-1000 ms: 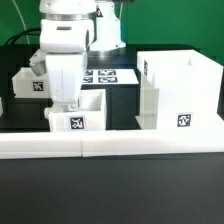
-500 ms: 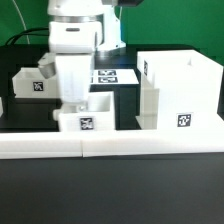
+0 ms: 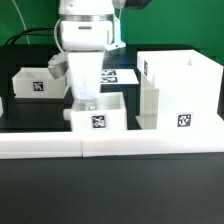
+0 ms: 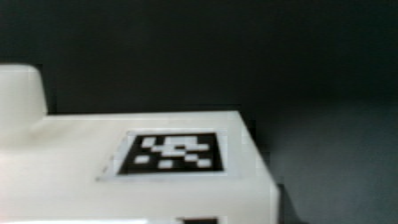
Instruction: Assemble drawer
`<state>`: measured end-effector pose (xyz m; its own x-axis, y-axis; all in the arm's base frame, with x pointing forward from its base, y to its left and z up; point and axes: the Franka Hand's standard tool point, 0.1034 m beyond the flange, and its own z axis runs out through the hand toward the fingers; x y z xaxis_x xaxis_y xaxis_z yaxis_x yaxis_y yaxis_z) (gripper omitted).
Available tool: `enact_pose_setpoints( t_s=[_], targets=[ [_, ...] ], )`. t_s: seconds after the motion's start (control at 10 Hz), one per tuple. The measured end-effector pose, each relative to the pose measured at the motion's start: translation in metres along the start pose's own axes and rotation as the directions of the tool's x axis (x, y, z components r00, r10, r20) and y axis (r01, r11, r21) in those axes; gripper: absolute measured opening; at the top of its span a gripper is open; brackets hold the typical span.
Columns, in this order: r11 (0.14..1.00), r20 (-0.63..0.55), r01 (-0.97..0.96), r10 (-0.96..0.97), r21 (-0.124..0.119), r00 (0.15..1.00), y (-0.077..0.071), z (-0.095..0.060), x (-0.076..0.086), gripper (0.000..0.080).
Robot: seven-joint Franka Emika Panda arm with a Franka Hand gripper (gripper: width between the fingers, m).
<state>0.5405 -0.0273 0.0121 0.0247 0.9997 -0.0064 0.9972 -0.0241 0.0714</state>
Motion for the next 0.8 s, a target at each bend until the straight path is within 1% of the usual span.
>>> enact_pose_setpoints(
  t_s=[0.1, 0.2, 0.3, 0.4, 0.5, 0.6, 0.7, 0.8],
  targets=[
    [1.000, 0.003, 0.014, -0.014, 0.001, 1.000, 0.0031, -0.0014, 0.0035, 0.0044],
    [1.000, 0.004, 0.010, -0.010, 0.008, 1.000, 0.0014, -0.0006, 0.0013, 0.0044],
    [0.999, 0.007, 0.008, -0.008, 0.043, 1.000, -0.0023, 0.0003, -0.0002, 0.0044],
    [0.999, 0.008, 0.008, -0.008, 0.054, 1.000, -0.0018, -0.0002, -0.0011, 0.0044],
    [0.999, 0.009, 0.007, -0.007, 0.053, 1.000, -0.0018, -0.0002, -0.0018, 0.0044],
    [0.998, 0.009, 0.009, -0.010, 0.059, 1.000, -0.0007, -0.0014, -0.0001, 0.0044],
    [0.997, 0.010, 0.011, -0.012, 0.076, 1.000, 0.0016, -0.0035, 0.0010, 0.0044],
    [0.997, 0.010, 0.009, -0.010, 0.073, 1.000, 0.0014, -0.0026, 0.0002, 0.0044]
  ],
)
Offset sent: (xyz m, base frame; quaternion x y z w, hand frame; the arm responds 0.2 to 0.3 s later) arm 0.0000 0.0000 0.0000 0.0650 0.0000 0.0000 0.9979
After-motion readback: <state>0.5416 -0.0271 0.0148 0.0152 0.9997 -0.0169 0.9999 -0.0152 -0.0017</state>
